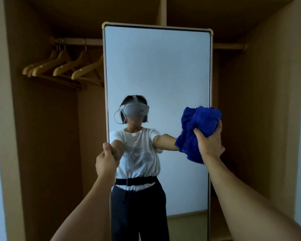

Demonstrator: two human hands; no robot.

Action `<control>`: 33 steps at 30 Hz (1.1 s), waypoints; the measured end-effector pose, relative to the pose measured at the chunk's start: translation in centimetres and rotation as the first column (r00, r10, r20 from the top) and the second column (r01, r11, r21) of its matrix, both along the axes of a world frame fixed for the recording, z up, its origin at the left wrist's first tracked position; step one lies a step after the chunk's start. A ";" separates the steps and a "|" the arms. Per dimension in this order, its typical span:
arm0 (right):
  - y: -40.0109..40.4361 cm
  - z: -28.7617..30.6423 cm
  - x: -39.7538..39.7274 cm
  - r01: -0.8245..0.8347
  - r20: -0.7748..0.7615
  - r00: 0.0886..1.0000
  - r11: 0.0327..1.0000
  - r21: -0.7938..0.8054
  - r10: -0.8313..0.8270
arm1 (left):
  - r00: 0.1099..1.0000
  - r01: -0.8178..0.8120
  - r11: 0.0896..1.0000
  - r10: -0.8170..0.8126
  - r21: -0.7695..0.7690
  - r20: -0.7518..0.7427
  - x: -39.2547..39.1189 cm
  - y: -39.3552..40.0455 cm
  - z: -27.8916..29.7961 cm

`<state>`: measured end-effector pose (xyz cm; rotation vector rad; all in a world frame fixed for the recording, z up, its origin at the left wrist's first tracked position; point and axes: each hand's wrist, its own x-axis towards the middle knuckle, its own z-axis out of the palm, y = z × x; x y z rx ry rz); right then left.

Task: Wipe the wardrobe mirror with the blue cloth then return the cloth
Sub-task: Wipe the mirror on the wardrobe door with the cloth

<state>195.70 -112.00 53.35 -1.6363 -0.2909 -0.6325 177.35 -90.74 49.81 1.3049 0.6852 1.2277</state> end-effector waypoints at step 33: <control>-3.0 16.5 -5.8 0.143 0.525 0.811 0.958 0.249 -0.258 | 0.975 -0.127 0.940 0.060 0.318 0.214 -1.6 -0.3 15.6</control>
